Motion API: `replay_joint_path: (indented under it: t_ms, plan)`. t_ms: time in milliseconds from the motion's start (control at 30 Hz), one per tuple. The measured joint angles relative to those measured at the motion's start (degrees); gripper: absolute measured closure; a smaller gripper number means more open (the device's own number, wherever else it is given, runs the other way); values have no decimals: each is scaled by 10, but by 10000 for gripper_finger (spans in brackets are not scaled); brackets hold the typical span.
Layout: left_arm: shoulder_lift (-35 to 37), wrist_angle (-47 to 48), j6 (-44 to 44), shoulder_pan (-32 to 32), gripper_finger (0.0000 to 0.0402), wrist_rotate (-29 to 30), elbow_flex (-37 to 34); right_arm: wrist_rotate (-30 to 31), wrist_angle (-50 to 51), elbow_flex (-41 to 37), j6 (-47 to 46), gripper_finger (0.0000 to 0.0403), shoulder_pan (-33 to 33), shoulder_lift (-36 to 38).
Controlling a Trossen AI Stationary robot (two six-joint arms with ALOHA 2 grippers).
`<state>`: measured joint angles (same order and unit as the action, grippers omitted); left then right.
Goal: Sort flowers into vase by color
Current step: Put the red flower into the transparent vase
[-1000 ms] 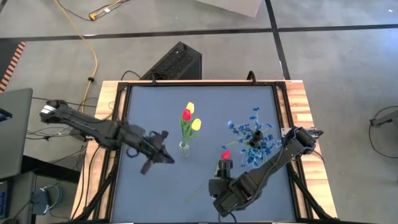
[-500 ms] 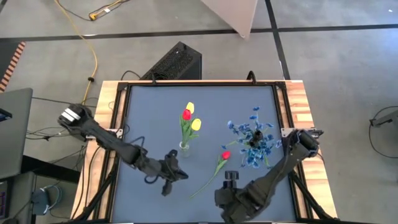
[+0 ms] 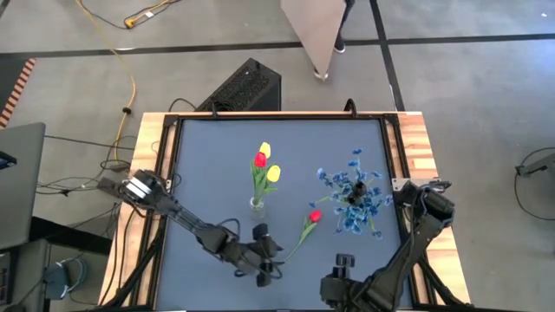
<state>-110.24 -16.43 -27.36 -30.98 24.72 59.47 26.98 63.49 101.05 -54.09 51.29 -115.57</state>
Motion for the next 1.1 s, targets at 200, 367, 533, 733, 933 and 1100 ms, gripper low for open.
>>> replay_joint_path:
  t_ms: [200,367,533,733,933,1100]
  plan:
    - [-71,80,-64,2,202,44,92,0,-5,-24,-50,196,11,0]
    - [-135,86,-65,5,201,51,136,1,-10,-26,-41,196,10,0]
    - [-177,137,-110,10,203,48,170,1,-10,-26,-24,196,6,0]
    - [-175,198,-122,10,286,52,175,2,-10,-26,-9,196,4,0]
    - [-161,226,-109,11,392,53,173,2,-16,-26,-9,196,-1,0]
    - [-126,305,-74,8,399,92,169,1,-24,-26,-9,196,-1,0]
